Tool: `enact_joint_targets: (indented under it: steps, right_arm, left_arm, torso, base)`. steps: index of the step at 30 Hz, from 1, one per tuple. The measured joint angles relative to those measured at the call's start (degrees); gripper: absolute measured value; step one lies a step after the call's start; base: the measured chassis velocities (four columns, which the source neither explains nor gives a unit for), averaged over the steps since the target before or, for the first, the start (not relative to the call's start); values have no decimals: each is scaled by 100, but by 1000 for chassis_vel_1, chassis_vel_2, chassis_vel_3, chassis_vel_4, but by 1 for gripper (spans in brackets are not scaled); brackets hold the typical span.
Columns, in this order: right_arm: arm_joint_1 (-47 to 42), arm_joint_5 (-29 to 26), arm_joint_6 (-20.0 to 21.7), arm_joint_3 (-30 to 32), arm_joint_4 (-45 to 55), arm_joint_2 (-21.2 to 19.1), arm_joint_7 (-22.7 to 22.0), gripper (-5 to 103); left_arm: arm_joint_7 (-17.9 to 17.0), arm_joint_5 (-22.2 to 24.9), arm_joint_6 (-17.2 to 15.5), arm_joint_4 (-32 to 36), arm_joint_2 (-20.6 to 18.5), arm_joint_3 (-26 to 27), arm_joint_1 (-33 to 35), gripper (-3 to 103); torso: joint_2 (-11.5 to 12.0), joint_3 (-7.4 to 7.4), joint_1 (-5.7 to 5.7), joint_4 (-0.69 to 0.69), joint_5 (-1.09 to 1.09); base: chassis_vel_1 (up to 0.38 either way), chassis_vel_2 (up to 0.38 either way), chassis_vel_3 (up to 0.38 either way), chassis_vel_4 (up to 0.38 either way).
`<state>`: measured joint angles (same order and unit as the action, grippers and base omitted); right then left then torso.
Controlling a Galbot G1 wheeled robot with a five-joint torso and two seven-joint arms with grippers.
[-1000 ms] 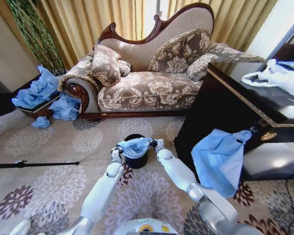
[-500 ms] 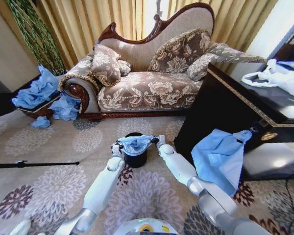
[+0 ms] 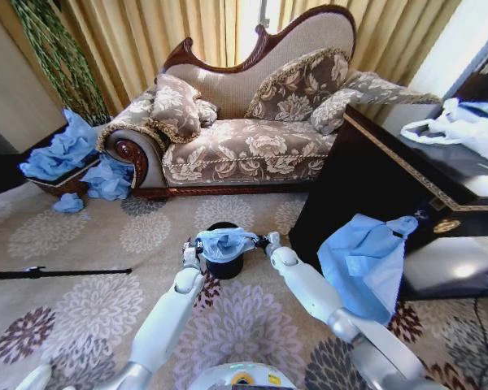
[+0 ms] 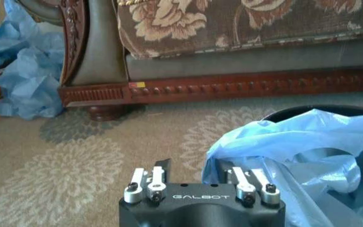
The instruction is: Place a garbage bag over the trash bin.
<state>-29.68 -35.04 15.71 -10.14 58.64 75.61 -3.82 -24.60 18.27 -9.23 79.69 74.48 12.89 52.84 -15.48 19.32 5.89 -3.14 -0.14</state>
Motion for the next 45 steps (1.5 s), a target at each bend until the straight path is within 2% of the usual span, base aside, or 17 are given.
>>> enact_joint_targets:
  steps: [1,3,7,9,10,11,12,14,15,23,28,31,45]
  right_arm:
    - [-23,-22,20,19,87,-25,-39,58]
    - [-35,-30,31,24,145,-47,-60,58]
    - [-108,-115,119,-7,467,-186,-149,80]
    - [-125,-154,153,-39,551,-221,-178,80]
    - [-138,-185,180,-66,618,-259,-198,80]
    - [-157,-237,226,-101,729,-335,-218,91]
    - [-160,-263,241,-110,768,-364,-227,96]
    - [-160,-293,260,-112,800,-384,-236,99]
    - [-160,-375,310,-113,880,-423,-284,99]
    - [-169,-492,407,-181,1199,-506,-522,100]
    - [-213,-77,412,-269,1234,-492,-807,100]
    - [-249,-46,449,-271,1255,-509,-874,100]
    - [-553,-301,453,-154,1825,-843,-943,100]
  left_arm:
    - [0,0,-3,70,-22,5,43,58]
    - [2,0,-6,113,-36,6,71,58]
    - [17,6,-28,271,-84,11,165,81]
    - [18,6,-29,287,-89,14,175,81]
    - [21,6,-30,300,-95,16,184,86]
    - [27,6,-30,323,-106,21,201,90]
    - [33,6,-30,333,-107,23,210,96]
    - [37,6,-27,336,-107,25,217,96]
    - [39,3,-17,340,-105,36,246,100]
    - [59,-6,12,361,-125,45,317,100]
    - [68,-6,37,323,-123,58,319,100]
    - [85,5,36,331,-134,62,320,100]
    - [231,185,-29,371,-254,83,308,100]
  torso:
    - [0,0,0,1,0]
    - [0,0,0,2,0]
    - [0,0,0,-1,0]
    - [0,0,0,0,0]
    - [0,0,0,1,0]
    - [0,0,0,0,0]
    - [0,0,0,0,0]
    - [0,0,0,-1,1]
    - [0,0,0,0,1]
    - [0,0,0,0,-1]
    - [0,0,0,0,-1]
    - [0,0,0,-1,-1]
    - [0,1,1,-1,-1]
  base:
    - [0,0,0,0]
    - [0,0,0,0]
    - [0,0,0,0]
    - [0,0,0,0]
    - [0,0,0,0]
    - [0,0,0,0]
    - [0,0,0,0]
    - [0,0,0,0]
    - [0,0,0,0]
    - [0,0,0,0]
    - [0,0,0,0]
    - [0,0,0,0]
    - [0,0,0,0]
